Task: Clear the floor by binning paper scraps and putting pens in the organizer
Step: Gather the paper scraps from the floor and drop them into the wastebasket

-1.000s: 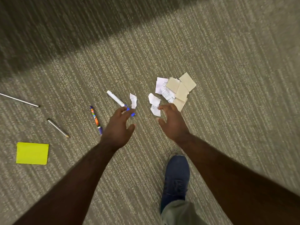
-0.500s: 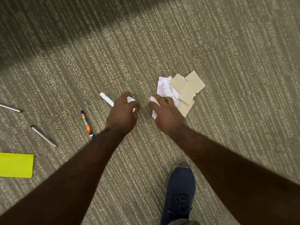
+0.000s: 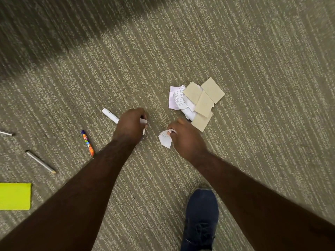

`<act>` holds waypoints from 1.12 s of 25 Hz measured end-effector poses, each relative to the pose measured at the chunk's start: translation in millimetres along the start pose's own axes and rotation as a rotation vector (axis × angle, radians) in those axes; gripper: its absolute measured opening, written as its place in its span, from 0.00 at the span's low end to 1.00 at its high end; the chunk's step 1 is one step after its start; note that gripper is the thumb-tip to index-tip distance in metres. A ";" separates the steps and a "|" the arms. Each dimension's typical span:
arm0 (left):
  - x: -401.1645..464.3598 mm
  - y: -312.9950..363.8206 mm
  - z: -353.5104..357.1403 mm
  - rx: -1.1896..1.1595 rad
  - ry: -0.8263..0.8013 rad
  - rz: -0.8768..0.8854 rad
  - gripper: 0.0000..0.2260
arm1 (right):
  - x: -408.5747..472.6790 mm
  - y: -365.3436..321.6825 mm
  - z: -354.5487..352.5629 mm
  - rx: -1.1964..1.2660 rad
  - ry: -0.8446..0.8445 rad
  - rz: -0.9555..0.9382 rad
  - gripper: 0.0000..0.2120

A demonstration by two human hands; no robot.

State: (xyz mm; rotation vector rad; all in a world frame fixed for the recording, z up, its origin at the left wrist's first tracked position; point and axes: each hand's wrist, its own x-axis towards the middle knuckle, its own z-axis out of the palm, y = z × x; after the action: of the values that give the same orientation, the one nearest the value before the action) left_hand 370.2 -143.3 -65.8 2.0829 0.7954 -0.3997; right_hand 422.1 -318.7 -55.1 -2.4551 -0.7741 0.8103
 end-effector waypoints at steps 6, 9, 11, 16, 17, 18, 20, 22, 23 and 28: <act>-7.6 10.6 -2.5 -0.191 0.076 0.053 0.05 | -26.7 1.8 5.3 0.333 0.262 0.182 0.08; -5.1 32.0 5.1 -0.220 0.093 0.101 0.08 | -25.5 18.5 -10.5 0.378 0.512 0.308 0.10; -0.1 46.0 15.6 -0.196 0.137 0.141 0.09 | -15.9 37.7 -27.5 0.326 0.524 0.352 0.10; 30.8 74.2 43.5 0.099 0.045 0.250 0.16 | 20.9 81.0 -65.3 0.026 0.272 0.219 0.11; 36.0 78.3 47.7 0.173 0.028 0.266 0.16 | 28.7 85.3 -69.7 0.003 0.215 0.200 0.12; 39.4 82.0 51.3 0.239 0.041 0.262 0.16 | 36.0 88.2 -73.0 -0.014 0.159 0.185 0.13; 43.6 86.3 57.0 0.320 0.089 0.251 0.14 | 47.8 90.1 -76.5 -0.019 0.085 0.169 0.14; 43.6 87.0 60.0 0.338 0.085 0.257 0.12 | 54.3 85.8 -77.1 0.014 0.073 0.171 0.13; 43.3 86.3 59.9 0.340 0.071 0.258 0.12 | 55.5 83.8 -76.6 0.034 0.089 0.170 0.12; 41.9 84.0 51.8 0.270 0.049 0.306 0.13 | 50.7 74.8 -70.5 -0.153 0.066 0.134 0.11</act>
State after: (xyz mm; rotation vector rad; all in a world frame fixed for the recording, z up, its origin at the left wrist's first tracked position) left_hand 457.5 -205.4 -68.0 2.4291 0.4566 -0.3008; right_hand 529.0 -358.8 -65.1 -2.6801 -0.6759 0.7377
